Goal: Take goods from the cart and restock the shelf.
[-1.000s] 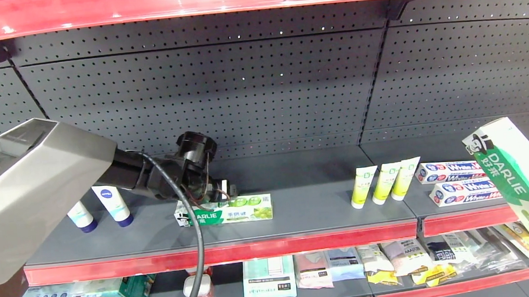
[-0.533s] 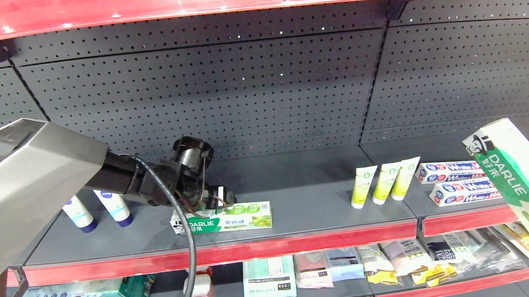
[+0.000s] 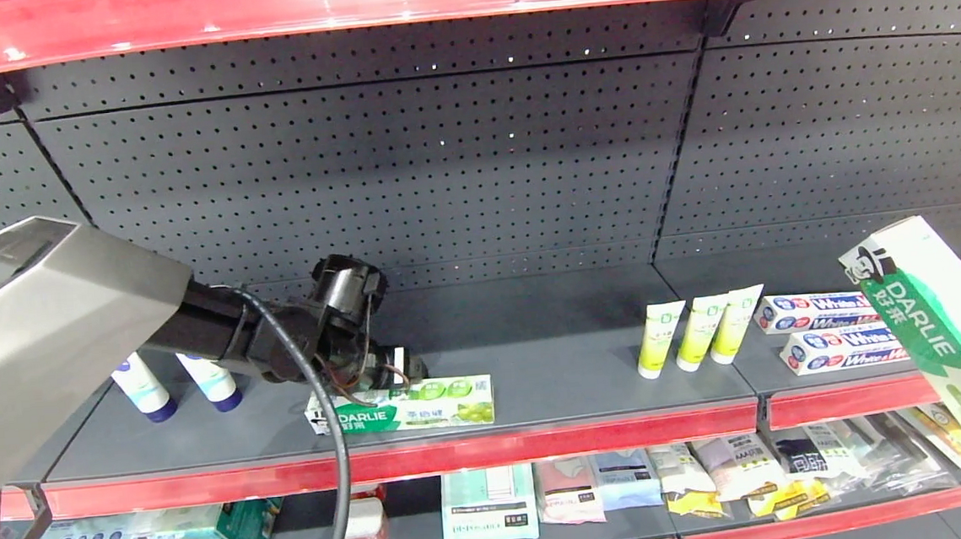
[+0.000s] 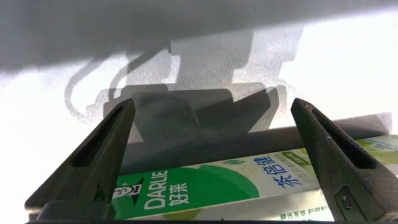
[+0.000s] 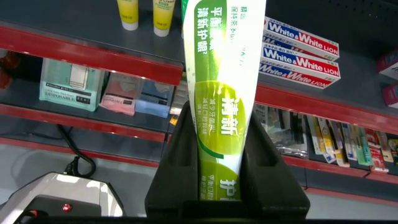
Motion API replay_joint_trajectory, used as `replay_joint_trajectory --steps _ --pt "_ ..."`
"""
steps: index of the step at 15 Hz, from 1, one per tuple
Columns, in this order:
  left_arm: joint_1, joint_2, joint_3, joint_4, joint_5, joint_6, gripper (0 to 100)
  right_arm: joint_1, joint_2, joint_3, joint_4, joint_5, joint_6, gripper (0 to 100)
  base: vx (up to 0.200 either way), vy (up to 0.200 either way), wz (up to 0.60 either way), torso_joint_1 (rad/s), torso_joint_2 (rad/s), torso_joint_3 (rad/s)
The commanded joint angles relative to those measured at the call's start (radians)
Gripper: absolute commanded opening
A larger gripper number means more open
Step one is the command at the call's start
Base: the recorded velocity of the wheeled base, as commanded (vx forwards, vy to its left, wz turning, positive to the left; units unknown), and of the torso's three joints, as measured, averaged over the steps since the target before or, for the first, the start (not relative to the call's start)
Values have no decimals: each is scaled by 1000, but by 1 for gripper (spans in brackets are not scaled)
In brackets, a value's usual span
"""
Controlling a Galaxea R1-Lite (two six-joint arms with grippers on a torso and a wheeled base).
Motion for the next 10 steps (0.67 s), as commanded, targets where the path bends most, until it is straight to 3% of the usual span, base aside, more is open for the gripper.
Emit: replay_joint_trajectory --steps 1,10 --pt "0 -4 7 0 -1 -1 100 -1 3 0 0 4 -1 0 0 0 0 0 0 0" --pt "-10 -22 53 -3 -5 -4 100 -1 11 2 -1 4 1 0 0 0 0 0 0 0"
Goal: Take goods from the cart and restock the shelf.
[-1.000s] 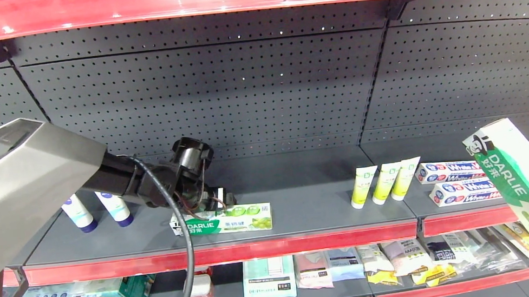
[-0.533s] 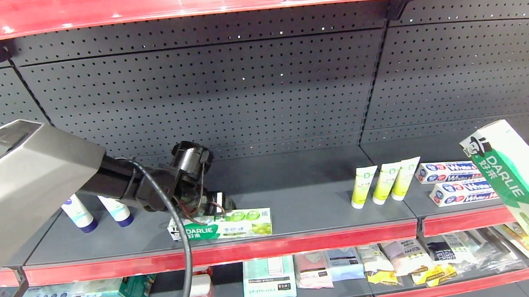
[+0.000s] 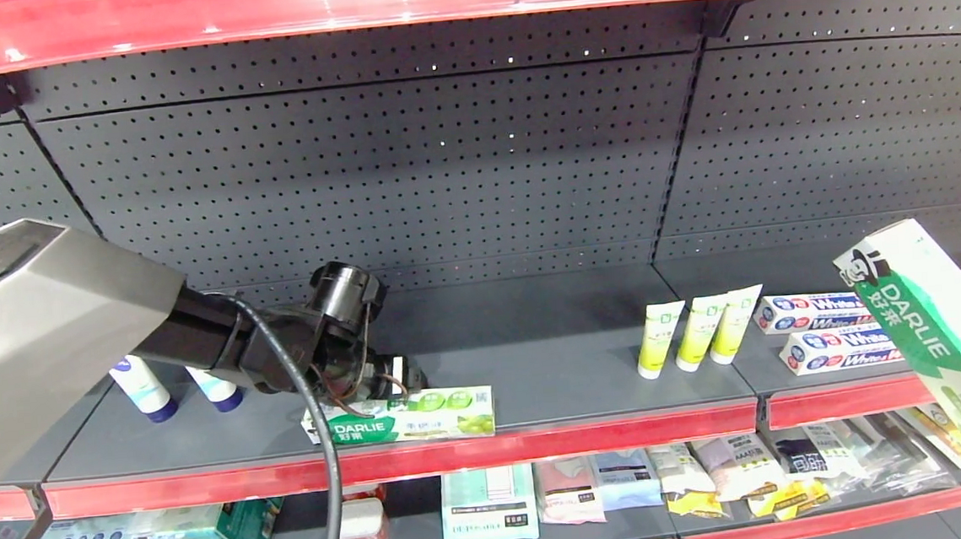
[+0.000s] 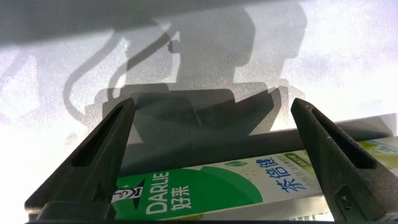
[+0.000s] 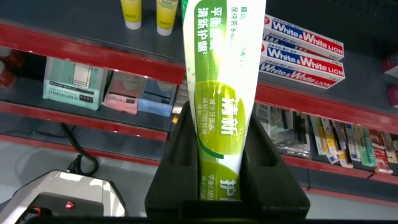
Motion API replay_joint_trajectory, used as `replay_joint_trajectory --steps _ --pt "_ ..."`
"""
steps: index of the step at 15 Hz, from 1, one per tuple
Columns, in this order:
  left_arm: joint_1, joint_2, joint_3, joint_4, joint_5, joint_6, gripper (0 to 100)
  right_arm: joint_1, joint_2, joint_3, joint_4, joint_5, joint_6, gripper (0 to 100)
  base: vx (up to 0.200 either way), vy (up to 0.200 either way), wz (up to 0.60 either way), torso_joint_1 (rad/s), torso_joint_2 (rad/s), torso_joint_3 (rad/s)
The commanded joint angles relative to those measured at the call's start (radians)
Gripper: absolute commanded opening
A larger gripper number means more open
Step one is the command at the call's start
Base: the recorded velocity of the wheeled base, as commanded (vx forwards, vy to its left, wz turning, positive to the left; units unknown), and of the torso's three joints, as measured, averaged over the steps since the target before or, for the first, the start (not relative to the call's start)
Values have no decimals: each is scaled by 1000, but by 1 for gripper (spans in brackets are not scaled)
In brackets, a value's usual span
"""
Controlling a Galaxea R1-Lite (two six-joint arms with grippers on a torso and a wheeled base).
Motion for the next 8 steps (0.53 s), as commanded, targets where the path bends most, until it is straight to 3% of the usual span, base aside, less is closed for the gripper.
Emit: replay_joint_trajectory --steps 1,8 --pt "0 -10 12 1 -1 0 100 0 2 2 0 0 1 0 0 0 0 0 0 0" --pt "-2 -24 51 1 -7 0 100 0 -4 6 0 0 2 0 0 0 0 0 0 0"
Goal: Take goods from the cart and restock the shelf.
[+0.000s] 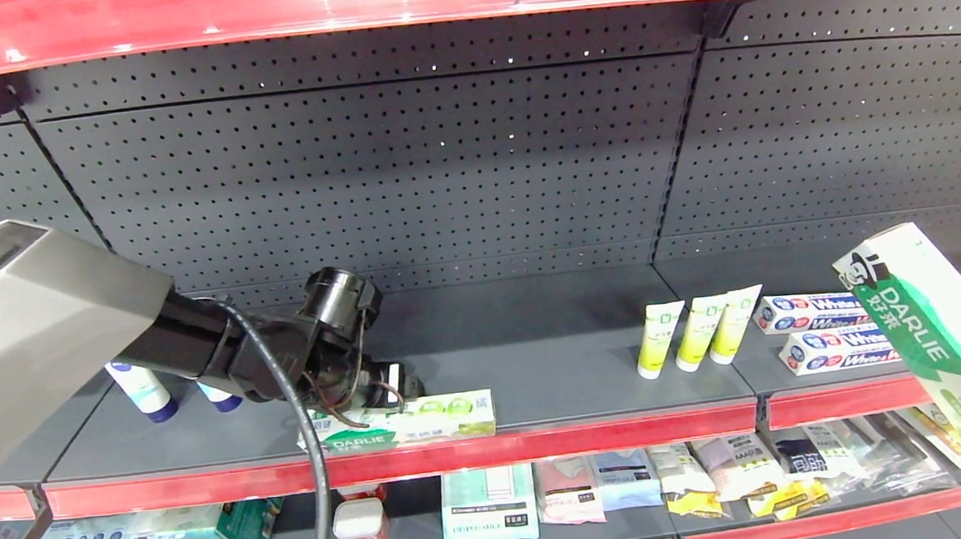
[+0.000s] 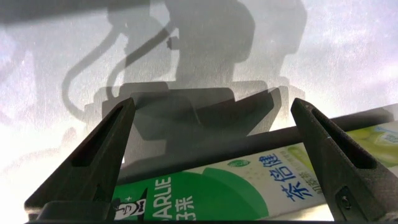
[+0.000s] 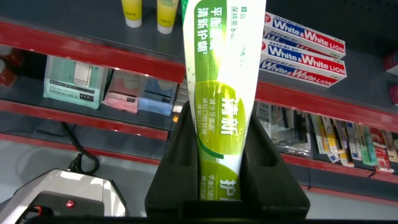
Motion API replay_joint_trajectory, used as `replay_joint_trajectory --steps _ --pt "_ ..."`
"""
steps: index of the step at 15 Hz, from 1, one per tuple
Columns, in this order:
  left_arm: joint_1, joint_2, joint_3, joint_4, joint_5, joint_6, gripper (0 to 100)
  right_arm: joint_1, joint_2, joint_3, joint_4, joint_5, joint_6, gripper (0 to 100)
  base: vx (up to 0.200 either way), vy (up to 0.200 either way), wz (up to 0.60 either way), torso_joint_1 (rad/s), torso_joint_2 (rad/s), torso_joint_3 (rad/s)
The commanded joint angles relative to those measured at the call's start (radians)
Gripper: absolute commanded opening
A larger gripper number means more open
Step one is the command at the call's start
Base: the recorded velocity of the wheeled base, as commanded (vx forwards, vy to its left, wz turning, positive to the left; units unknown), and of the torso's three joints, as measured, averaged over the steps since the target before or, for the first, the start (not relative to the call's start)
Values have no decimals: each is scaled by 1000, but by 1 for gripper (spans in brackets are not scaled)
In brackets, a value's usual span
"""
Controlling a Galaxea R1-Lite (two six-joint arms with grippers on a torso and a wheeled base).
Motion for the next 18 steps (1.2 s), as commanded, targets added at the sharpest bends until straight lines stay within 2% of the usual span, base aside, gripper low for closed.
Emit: replay_joint_trajectory --steps 1,8,10,11,14,18 --pt "0 1 3 1 1 0 100 -1 -1 0 0 0 0 0 0 0 0 0 0 0" --pt "0 4 2 -50 -19 0 100 1 2 2 0 0 0 0 0 0 0 0 0 0" --pt "5 1 6 -87 -15 0 100 1 4 0 0 0 0 0 0 0 0 0 0 0" --pt "23 -5 23 -137 -13 0 100 -1 5 0 0 0 1 0 0 0 0 0 0 0" --pt "46 -73 64 -162 -18 -2 100 -1 5 2 0 0 1 0 0 0 0 0 0 0" --pt "46 -199 104 -162 -19 -2 100 1 5 -1 0 0 1 0 0 0 0 0 0 0"
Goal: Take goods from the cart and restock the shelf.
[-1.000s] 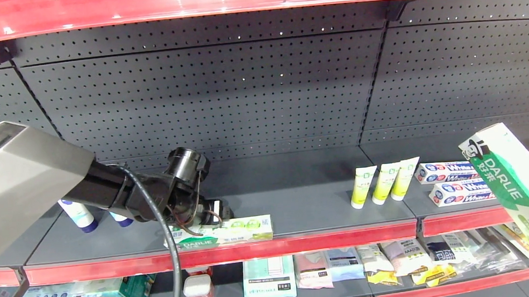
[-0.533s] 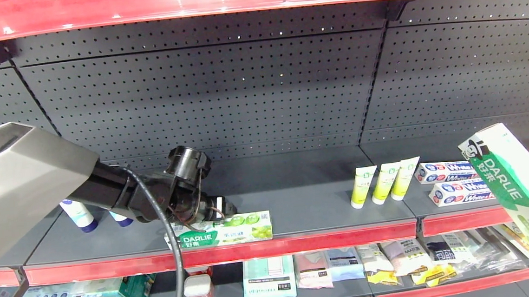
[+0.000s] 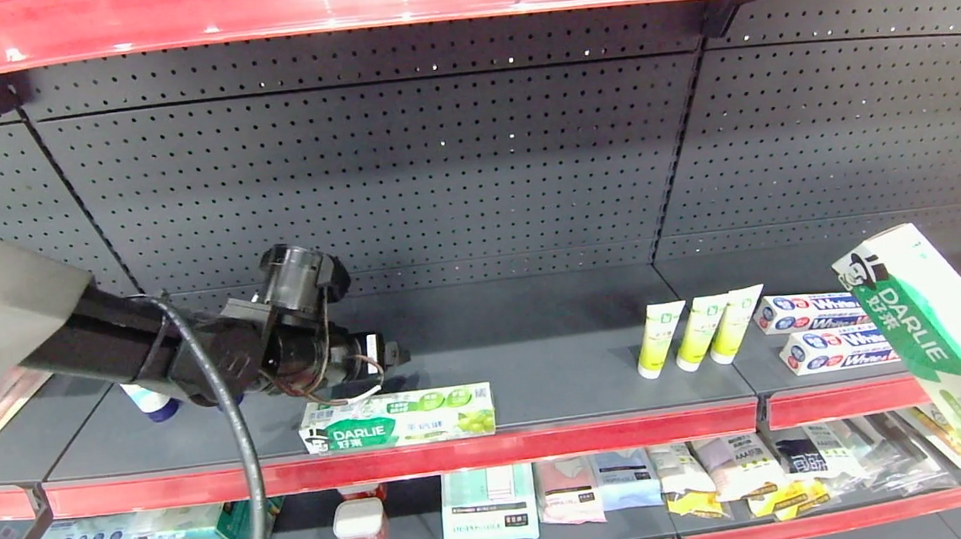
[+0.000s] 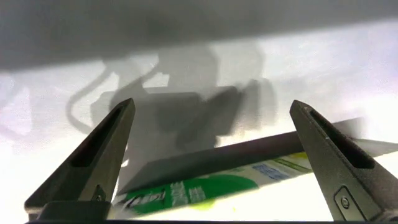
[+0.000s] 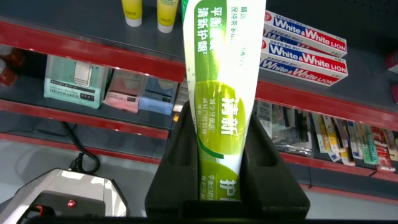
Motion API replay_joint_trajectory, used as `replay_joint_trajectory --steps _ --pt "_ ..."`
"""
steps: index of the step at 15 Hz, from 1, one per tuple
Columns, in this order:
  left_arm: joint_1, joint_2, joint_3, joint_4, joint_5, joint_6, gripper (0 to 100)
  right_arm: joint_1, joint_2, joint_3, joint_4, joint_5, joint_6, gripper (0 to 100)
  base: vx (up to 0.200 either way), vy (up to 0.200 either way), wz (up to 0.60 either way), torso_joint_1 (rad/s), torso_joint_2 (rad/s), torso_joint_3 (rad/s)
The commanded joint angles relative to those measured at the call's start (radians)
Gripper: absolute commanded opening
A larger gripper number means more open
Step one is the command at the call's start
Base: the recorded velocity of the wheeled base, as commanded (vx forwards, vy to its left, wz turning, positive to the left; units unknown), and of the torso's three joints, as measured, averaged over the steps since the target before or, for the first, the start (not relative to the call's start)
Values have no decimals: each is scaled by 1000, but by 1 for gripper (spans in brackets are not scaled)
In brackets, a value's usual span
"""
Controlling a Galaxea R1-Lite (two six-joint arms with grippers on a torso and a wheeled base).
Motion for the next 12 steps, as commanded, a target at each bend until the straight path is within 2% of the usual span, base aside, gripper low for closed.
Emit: replay_joint_trajectory --steps 1,4,7,12 --pt "0 -107 44 -1 4 -1 100 0 2 -3 0 1 -2 0 0 0 0 0 0 0" --pt "0 -204 136 -16 6 0 100 0 2 -5 0 -1 -2 0 0 0 0 0 0 0" --pt "0 -297 263 -99 7 0 100 0 6 -5 0 1 -5 0 0 0 0 0 0 0" --pt "1 -531 409 -105 9 5 100 0 17 -10 0 1 -8 0 0 0 0 0 0 0"
